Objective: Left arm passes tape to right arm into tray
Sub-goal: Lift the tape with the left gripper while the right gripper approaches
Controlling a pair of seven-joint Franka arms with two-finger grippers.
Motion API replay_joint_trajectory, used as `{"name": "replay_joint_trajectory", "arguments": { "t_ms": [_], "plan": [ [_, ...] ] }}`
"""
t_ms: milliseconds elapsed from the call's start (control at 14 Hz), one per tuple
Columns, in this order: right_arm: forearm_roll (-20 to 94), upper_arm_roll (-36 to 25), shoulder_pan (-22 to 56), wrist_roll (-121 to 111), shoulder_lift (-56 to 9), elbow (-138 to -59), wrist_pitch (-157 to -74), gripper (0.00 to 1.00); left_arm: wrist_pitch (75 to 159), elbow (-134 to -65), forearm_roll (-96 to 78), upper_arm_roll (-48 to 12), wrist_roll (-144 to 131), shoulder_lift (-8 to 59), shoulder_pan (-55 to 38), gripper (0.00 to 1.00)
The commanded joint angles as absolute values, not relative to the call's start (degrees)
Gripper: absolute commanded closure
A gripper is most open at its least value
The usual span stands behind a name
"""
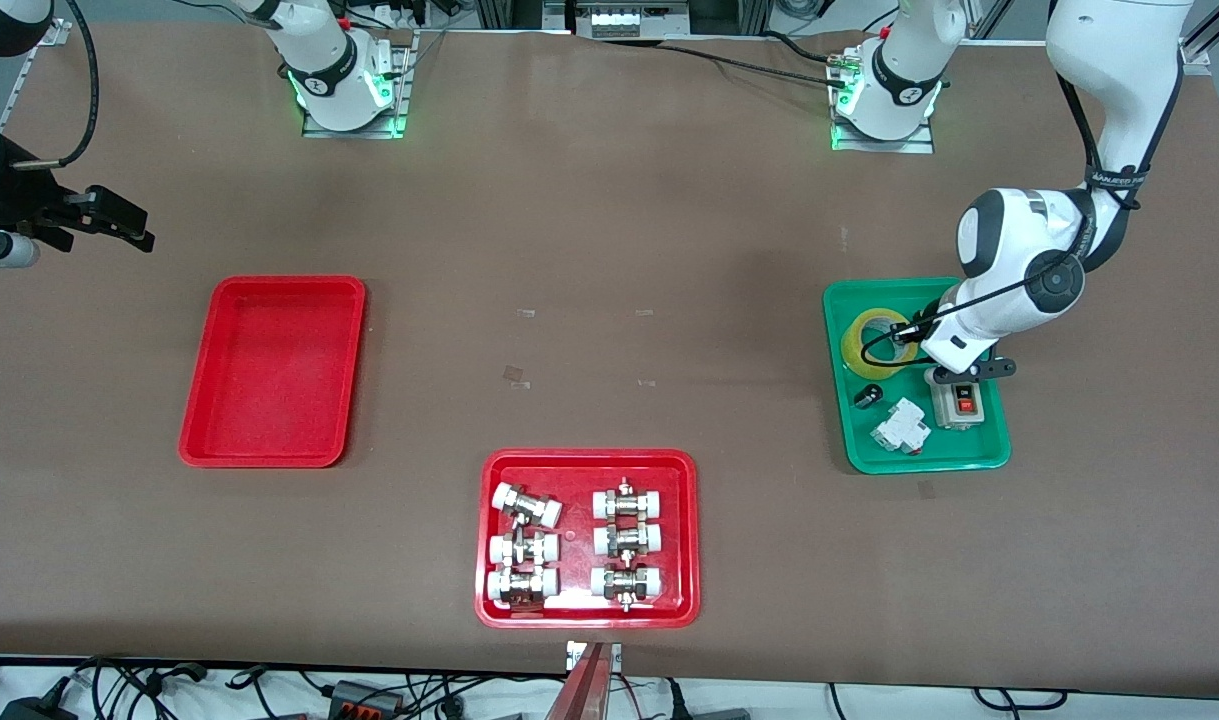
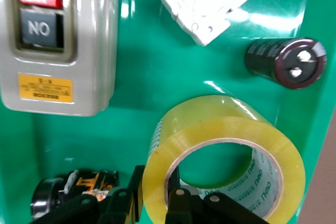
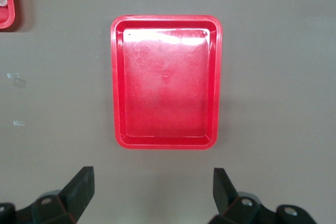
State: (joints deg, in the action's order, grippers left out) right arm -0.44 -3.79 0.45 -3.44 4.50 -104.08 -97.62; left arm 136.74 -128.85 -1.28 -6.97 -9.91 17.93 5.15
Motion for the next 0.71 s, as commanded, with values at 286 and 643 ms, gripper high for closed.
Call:
{"name": "replay_joint_trajectory", "arguments": {
  "t_ms": [286, 643],
  "plan": [
    [-0.88, -4.04, 0.62, -2.64, 4.75, -103.80, -96.94, 0.00, 104.92, -108.16, -3.34, -8.70, -7.82, 8.61, 4.67, 1.00],
    [-0.97, -4.04, 0.79, -3.08, 4.75, -103.71, -96.94, 0.00, 88.59, -89.49, -5.35, -18.00, -15.10, 9.75, 3.69, 1.00]
  ]
}}
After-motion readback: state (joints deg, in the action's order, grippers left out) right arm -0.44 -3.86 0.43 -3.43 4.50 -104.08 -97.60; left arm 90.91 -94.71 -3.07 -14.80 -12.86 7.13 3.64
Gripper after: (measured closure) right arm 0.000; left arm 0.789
